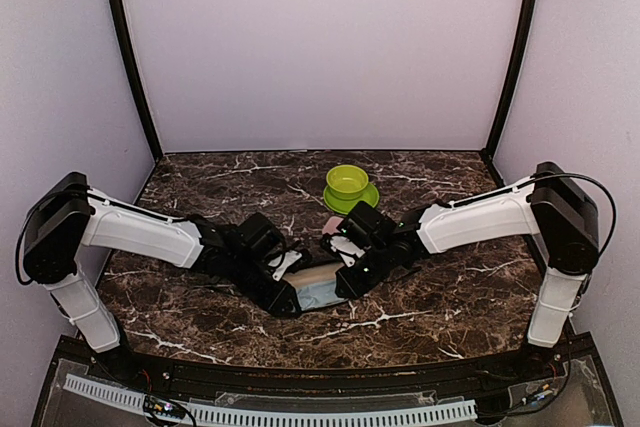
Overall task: Organize the sunglasses
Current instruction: Adjust the folded cleaning cloth on the sunglasses case.
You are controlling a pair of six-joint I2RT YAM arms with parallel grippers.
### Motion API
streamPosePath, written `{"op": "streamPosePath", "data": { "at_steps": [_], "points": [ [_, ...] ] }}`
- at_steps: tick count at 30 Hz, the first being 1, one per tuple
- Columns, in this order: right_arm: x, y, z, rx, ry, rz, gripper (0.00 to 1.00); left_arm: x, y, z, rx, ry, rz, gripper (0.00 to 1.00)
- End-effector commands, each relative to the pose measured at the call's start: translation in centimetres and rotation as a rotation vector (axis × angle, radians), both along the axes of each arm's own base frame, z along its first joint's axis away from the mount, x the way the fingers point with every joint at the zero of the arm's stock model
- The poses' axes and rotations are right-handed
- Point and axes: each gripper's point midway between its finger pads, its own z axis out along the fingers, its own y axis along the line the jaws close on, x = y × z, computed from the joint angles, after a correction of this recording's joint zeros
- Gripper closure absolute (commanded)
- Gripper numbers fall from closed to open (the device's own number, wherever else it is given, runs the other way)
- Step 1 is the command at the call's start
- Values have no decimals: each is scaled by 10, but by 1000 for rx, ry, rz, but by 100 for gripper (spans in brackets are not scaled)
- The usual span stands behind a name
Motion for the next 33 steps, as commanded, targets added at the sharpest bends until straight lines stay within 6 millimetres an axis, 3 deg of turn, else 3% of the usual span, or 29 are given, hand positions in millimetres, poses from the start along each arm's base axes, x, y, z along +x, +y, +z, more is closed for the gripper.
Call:
{"op": "streamPosePath", "data": {
  "at_steps": [1, 7, 19, 33],
  "points": [
    [2, -6, 8, -15, -23, -15, 82, -11, 11, 3, 45, 34, -28, 70],
    [3, -5, 9, -19, -26, -12, 82, -5, 3, 18, 1, -1, -24, 68],
    [4, -2, 17, -3, -35, -13, 81, 28, -8, 60, -96, -176, 69, 59],
    [1, 15, 41, 108, -13, -10, 80, 35, 17, 60, -38, -244, 155, 59]
  ]
}}
